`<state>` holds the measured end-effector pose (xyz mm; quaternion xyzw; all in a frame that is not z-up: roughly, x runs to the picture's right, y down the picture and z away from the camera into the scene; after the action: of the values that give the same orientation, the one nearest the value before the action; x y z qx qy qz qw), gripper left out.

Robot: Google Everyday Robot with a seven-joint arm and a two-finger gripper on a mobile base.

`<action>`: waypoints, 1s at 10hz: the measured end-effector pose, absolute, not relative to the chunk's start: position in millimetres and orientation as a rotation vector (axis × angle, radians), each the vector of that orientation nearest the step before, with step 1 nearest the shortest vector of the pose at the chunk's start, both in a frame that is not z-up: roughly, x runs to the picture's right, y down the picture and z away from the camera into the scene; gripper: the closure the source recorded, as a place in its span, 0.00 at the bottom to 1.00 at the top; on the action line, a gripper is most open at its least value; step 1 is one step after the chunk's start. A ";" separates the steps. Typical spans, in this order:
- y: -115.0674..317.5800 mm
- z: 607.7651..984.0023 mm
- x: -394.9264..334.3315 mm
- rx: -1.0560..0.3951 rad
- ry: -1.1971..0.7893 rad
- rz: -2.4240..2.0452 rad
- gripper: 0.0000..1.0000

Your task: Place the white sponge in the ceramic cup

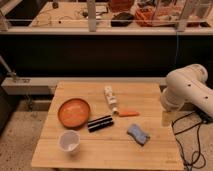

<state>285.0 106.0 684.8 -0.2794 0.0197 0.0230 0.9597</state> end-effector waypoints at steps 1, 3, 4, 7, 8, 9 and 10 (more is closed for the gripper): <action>106.1 684.8 285.0 -0.566 0.040 0.047 0.20; 106.0 684.8 285.0 -0.566 0.040 0.047 0.20; 106.0 684.8 285.0 -0.566 0.040 0.047 0.20; 108.1 687.4 282.3 -0.567 0.034 0.041 0.20; 112.3 693.6 274.5 -0.569 0.024 0.023 0.20; 118.7 702.6 261.8 -0.572 0.012 0.007 0.20; 124.3 710.9 248.8 -0.575 0.000 -0.011 0.20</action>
<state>248.8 124.3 710.9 -0.2834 0.0001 -0.0053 0.9590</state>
